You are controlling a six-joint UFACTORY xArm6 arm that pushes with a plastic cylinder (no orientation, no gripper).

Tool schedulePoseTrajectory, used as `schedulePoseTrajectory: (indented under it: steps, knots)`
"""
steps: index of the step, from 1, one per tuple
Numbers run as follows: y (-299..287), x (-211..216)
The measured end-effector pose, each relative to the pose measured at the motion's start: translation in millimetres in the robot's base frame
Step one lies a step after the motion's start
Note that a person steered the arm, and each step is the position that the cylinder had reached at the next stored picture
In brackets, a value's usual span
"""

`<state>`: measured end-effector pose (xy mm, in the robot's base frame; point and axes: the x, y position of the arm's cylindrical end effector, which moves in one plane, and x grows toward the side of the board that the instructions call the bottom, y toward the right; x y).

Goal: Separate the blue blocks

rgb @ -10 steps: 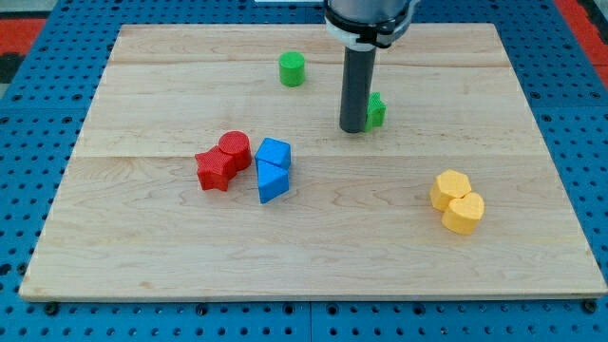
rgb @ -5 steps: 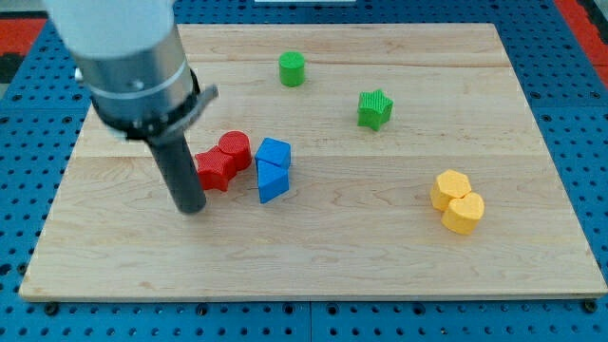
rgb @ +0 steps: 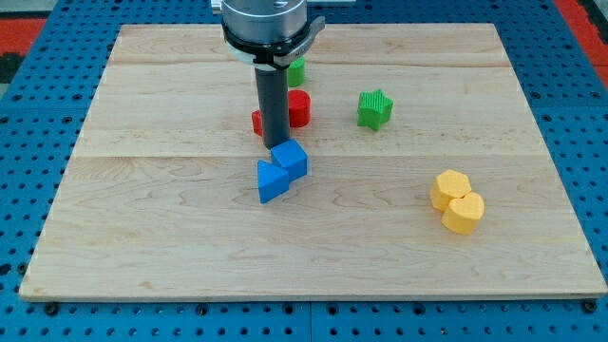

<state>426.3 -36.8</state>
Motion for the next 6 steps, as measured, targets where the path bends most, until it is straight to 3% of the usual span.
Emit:
schedulePoseTrajectory:
  steps: [1,2,3,6]
  knots:
    - [0,0]
    - [-42,20]
    - [-64,65]
    - [13,58]
